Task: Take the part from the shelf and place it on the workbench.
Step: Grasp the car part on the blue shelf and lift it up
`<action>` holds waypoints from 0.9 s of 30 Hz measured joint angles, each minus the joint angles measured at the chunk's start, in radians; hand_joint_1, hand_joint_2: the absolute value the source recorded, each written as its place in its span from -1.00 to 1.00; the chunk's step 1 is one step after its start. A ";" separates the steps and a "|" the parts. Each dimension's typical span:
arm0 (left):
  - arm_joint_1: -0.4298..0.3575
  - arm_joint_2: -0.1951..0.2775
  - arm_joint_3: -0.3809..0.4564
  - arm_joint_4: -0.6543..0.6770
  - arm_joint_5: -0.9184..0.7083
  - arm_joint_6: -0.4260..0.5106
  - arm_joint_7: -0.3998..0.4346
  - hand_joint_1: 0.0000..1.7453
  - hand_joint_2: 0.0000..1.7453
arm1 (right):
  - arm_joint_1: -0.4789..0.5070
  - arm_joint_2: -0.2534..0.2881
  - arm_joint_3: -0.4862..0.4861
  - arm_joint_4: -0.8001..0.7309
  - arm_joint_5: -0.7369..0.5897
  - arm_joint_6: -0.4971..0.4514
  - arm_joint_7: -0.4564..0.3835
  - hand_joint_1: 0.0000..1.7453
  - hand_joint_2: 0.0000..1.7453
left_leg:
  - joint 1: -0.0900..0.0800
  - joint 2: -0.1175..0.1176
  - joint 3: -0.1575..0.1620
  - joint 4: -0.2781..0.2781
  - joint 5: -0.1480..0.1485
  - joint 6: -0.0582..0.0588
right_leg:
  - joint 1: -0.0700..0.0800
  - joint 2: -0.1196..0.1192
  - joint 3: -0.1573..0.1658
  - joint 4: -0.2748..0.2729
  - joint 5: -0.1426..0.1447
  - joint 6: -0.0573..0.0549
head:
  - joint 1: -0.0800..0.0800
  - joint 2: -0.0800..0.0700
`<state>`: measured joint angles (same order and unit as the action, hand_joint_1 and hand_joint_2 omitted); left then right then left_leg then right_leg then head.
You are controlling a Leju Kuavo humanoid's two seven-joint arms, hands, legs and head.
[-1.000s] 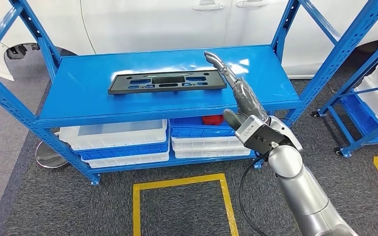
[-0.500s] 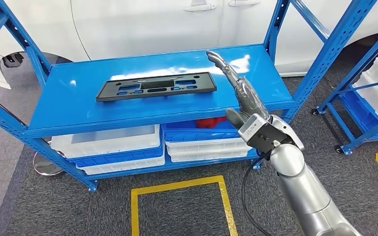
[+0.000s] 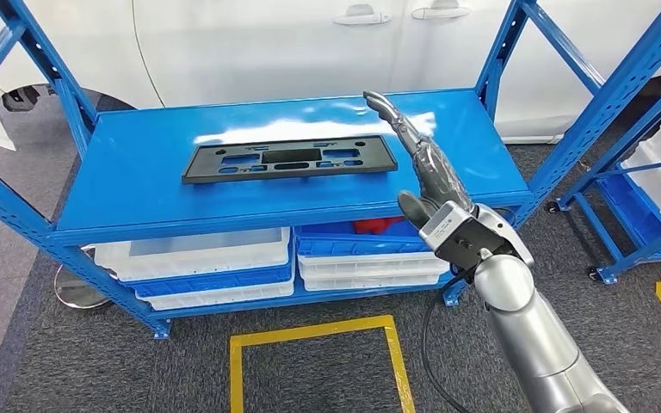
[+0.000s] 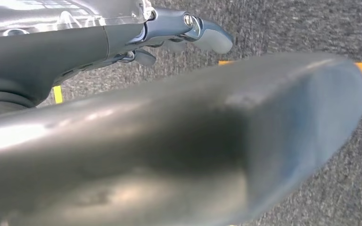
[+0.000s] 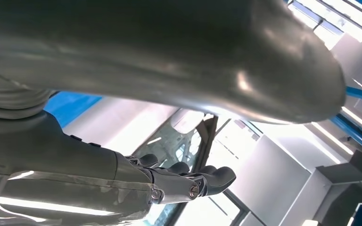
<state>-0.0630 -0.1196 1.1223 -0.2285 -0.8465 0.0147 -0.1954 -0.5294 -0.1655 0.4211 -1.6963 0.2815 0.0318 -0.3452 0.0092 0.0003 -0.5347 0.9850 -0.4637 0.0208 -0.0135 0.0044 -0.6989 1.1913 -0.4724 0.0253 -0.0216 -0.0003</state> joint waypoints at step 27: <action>-0.005 -0.001 0.002 0.000 0.007 0.004 0.001 -1.00 -1.00 | -0.036 0.002 0.006 0.015 -0.003 0.006 0.003 -1.00 -1.00 | -0.007 -0.004 -0.018 -0.005 0.019 0.009 | 0.003 0.001 0.021 0.078 -0.120 0.000 | 0.006 0.000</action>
<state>-0.0678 -0.1208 1.1246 -0.2285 -0.8391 0.0192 -0.1946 -0.5651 -0.1634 0.4269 -1.6814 0.2785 0.0380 -0.3421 0.0018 -0.0040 -0.5529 0.9799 -0.4450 0.0300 -0.0105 0.0057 -0.6781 1.2691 -0.5928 0.0254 -0.0161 -0.0002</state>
